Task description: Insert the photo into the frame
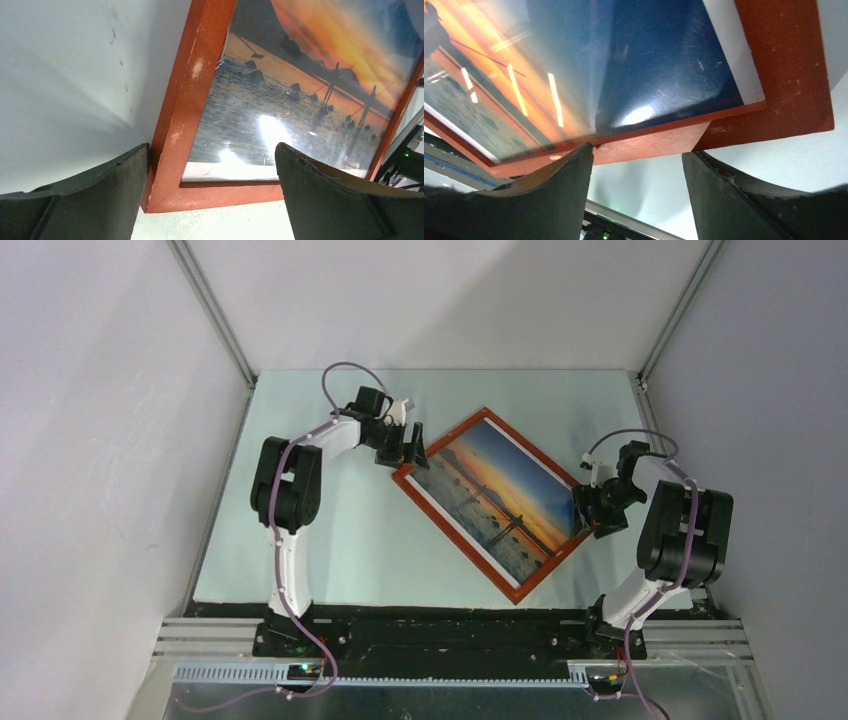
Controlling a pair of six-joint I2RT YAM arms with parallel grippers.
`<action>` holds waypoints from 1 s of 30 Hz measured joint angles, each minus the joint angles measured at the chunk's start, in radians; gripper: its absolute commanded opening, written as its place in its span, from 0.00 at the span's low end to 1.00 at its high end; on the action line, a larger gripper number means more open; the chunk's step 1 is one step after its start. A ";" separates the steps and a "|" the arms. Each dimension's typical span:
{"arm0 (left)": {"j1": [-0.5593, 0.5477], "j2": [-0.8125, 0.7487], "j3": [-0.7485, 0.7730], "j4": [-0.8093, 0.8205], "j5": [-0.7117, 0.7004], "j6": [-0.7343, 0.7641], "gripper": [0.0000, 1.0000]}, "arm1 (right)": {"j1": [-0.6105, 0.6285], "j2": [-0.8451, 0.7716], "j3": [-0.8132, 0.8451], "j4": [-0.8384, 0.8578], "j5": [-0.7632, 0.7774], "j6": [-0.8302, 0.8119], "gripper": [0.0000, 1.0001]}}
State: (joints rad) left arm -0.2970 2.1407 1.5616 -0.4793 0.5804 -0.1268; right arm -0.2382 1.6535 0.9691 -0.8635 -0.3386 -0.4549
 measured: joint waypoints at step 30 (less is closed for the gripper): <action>0.045 -0.357 -0.459 -0.208 -0.035 0.243 1.00 | 0.238 0.586 0.842 -0.063 -0.051 0.175 0.70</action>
State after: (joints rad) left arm -0.2520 1.7840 1.1030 -0.6872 0.5449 0.1158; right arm -0.0006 2.2391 1.8107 -0.9264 -0.3893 -0.2794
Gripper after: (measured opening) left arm 0.996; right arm 0.698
